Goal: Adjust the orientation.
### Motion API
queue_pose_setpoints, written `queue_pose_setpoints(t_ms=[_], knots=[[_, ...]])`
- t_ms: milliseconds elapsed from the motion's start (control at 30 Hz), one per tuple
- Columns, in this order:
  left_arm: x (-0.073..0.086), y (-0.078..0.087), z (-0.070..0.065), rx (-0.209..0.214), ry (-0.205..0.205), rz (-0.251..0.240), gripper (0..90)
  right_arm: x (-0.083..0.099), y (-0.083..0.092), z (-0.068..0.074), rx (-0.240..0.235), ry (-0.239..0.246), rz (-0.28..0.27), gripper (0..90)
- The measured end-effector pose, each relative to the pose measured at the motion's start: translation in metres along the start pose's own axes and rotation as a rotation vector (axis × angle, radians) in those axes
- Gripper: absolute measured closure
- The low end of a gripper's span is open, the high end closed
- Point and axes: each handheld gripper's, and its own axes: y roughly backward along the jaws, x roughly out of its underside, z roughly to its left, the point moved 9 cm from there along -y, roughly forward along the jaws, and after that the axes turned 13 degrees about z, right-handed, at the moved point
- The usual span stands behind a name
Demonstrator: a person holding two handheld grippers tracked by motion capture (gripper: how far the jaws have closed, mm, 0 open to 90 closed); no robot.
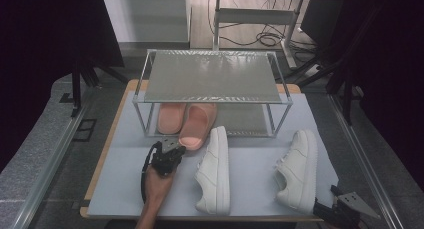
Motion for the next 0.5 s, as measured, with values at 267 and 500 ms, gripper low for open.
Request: queue_pose_setpoints(t_ms=[267, 500], knots=[[-0.007, -0.007, -0.002, 0.006, -0.01, -0.002, 89.1, 0.0, 0.0, 0.0, 0.0, -0.001, -0.003, 12.0], [-0.013, -0.013, -0.005, 0.006, -0.03, 0.002, 88.9, 0.0, 0.0, 0.0, 0.0, 0.001, 0.0, 12.0]])
